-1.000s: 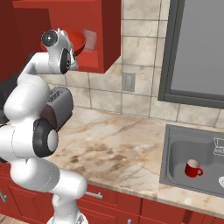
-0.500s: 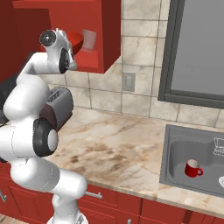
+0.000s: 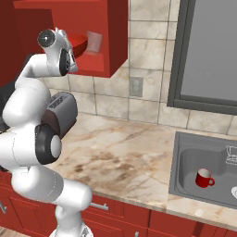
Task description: Pick the mug and place it in the sink. Pick the bowl and place it in the open cabinet and then close the cabinet.
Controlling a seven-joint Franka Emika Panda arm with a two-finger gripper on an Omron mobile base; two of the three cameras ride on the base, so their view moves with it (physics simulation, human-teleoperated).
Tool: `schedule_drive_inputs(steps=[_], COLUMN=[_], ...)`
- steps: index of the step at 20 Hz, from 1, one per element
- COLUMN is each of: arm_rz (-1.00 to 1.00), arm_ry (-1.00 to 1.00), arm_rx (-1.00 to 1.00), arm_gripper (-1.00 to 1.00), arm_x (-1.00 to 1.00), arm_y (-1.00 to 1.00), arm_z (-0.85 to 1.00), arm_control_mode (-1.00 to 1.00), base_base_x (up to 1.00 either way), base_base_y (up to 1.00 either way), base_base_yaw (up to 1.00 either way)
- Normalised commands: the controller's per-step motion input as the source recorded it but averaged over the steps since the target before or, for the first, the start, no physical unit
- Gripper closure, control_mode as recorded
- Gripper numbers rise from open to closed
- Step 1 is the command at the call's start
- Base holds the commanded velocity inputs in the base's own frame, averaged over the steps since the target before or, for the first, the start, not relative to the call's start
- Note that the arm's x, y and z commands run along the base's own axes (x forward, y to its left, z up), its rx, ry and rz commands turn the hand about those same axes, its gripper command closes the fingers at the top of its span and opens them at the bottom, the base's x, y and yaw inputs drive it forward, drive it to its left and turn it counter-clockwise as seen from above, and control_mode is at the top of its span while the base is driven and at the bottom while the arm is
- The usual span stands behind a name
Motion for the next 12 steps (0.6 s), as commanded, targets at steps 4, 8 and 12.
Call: schedule_drive_inputs(steps=[4, 8, 12], arm_rz=[0.00, 0.00, 0.00], arm_ry=[0.00, 0.00, 0.00], arm_rx=[0.00, 0.00, 0.00], arm_gripper=[-1.00, -1.00, -1.00], arm_x=[0.00, -0.01, -0.01], arm_y=[0.51, 0.21, -0.01], arm_z=[0.15, 0.12, 0.02], arm_control_mode=[-1.00, -1.00, -1.00], base_base_x=[0.00, 0.00, 0.00], base_base_y=[0.00, 0.00, 0.00], base_base_yaw=[0.00, 0.00, 0.00])
